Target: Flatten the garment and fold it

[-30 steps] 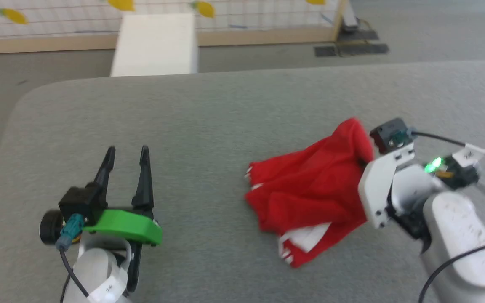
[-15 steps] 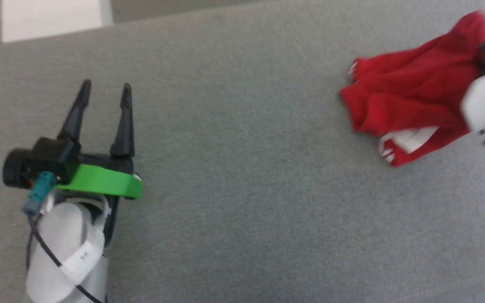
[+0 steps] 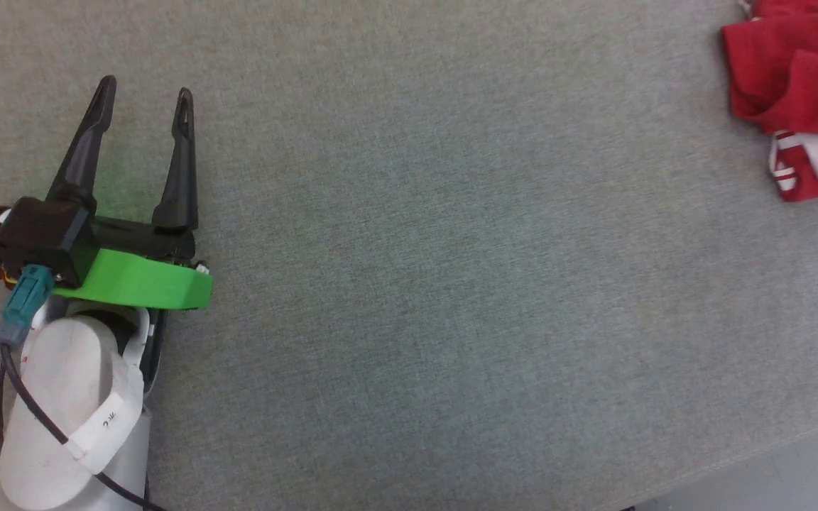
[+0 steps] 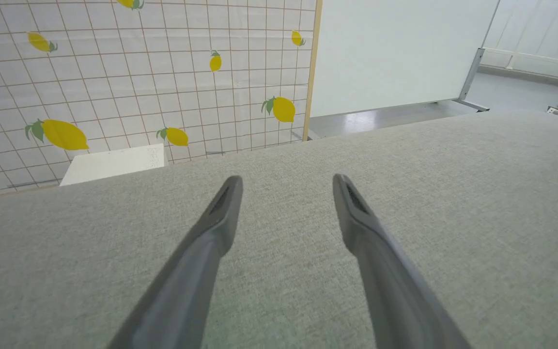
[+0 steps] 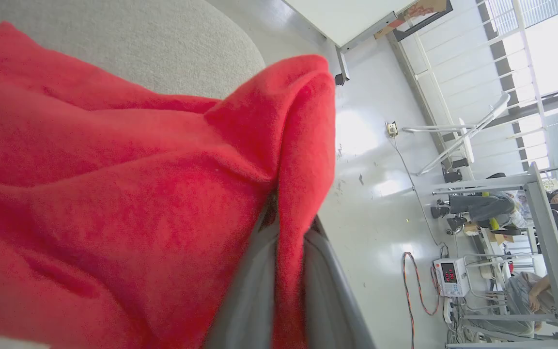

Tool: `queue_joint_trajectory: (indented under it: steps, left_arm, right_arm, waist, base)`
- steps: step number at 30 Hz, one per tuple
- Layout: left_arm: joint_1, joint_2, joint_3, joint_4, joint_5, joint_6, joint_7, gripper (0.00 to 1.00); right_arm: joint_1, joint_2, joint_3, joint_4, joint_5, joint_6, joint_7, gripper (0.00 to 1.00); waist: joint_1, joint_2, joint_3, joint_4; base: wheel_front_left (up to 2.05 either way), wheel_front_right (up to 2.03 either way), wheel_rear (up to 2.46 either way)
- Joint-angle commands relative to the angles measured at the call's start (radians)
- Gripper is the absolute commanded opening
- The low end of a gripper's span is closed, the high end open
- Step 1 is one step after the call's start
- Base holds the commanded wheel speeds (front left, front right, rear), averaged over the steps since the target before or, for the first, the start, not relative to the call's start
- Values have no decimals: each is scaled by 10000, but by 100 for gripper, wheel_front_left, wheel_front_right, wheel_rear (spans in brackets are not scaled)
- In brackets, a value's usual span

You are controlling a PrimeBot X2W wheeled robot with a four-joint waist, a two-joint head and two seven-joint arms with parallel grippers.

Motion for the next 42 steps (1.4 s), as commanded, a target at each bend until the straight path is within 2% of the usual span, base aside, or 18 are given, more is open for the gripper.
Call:
queue_joint_trajectory:
  steps: [1, 7, 8, 9, 10, 14, 19, 25, 31, 42]
  left_arm:
    - [-183, 71, -7, -84, 122, -40, 15, 100]
    - [-65, 75, -31, -1, 79, 40, -58, 100]
    - [-36, 37, -41, 81, 56, 64, -109, 100]
    - [-14, -3, -48, 160, 31, 86, -154, 100]
    - [13, -61, -62, 281, -1, 111, -223, 100]
    - [218, -348, -150, 769, -109, 230, -441, 100]
    - [662, -845, -209, 1591, -385, 362, -640, 100]
    - [1183, -1291, -328, 2407, -737, 352, -721, 100]
    - [1452, -1525, -472, 3001, -1011, 316, -743, 100]
    - [1965, -1768, -672, 3274, -1091, 301, -753, 100]
  right_arm:
    - [-260, 50, -230, 46, -161, -19, -153, 0]
    - [-457, 398, -1210, 342, -854, -19, -429, 0]
    - [-450, 478, -1343, 398, -919, -19, -531, 26]
    - [-421, 516, -1407, 439, -966, -19, -660, 89]
    - [-380, 568, -1504, 513, -967, -19, -833, 100]
    - [-208, 863, -1628, 581, -526, -19, -1825, 100]
    - [518, 1326, -1127, 266, 462, -19, -2682, 100]
    - [2002, 1839, -430, -952, 1736, -19, -2844, 100]
    - [3501, 2440, -230, -2476, 2814, -19, -2945, 100]
    - [6174, 4133, -18, -4748, 3301, -19, -3324, 100]
  waist:
    - [-2, 0, 376, 202]
    - [-2, 0, 240, 445]
    - [-2, 0, 129, 490]
    - [-2, 0, 28, 531]
    - [-2, 0, -145, 590]
    - [-2, 0, -941, 810]
    - [-2, 0, -2384, 1263]
    - [-2, 0, -3772, 1997]
    - [-2, 0, -4664, 2725]
    - [-2, 0, -5602, 3479]
  base:
    - [0, 0, 0]
    - [0, 0, 0]
    - [0, 0, 0]
    - [0, 0, 0]
    - [0, 0, 0]
    - [0, 0, 0]
    - [0, 0, 0]
    - [0, 0, 0]
    - [0, 0, 0]
    - [0, 0, 0]
